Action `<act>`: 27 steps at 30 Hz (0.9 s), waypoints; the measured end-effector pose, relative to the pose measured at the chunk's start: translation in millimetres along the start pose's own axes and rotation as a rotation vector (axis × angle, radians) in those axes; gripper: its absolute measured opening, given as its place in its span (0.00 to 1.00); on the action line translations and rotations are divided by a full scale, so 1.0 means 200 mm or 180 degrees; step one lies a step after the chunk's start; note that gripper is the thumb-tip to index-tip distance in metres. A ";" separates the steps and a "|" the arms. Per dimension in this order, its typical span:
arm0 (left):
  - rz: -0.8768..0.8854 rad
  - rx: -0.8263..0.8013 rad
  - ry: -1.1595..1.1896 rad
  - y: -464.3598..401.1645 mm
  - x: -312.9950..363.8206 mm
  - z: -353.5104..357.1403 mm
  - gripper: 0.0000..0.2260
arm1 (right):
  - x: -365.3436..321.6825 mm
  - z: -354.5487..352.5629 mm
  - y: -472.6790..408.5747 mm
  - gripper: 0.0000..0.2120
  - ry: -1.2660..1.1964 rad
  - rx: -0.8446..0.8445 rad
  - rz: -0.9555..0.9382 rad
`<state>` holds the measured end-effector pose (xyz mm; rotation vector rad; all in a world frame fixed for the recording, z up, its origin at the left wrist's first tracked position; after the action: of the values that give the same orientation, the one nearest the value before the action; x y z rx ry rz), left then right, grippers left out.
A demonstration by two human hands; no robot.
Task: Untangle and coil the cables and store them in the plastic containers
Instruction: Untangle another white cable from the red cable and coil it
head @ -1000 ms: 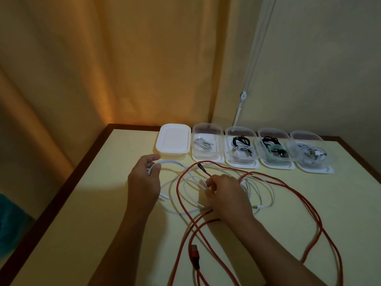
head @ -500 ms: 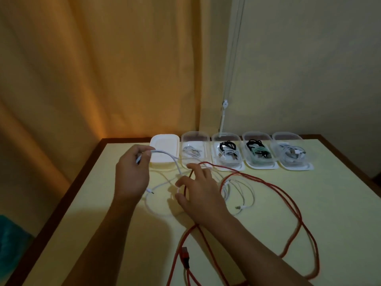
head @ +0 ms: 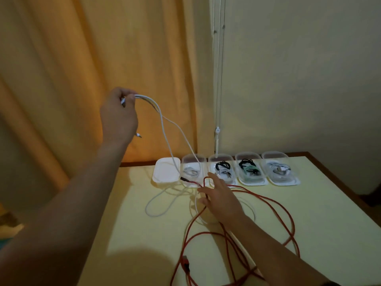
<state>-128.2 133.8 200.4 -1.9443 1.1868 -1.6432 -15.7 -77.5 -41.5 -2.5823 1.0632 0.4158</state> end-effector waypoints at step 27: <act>-0.0208 -0.0156 0.0873 0.15 0.17 -0.04 0.07 | -0.23 -0.63 0.03 0.14 -0.1840 0.1149 0.0876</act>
<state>-148.0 91.9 204.2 -1.8472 1.2835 -1.9826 -32.2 -102.1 88.5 -1.8370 1.1406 0.8797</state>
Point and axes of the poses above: each hand's wrist, its own y-axis away from the middle knuckle, its own z-axis out of the palm, x = y × z, the point moved 3 cm from there along -y, towards the middle knuckle, and after that the axes turned 4 degrees about z, right-handed, at the moved point
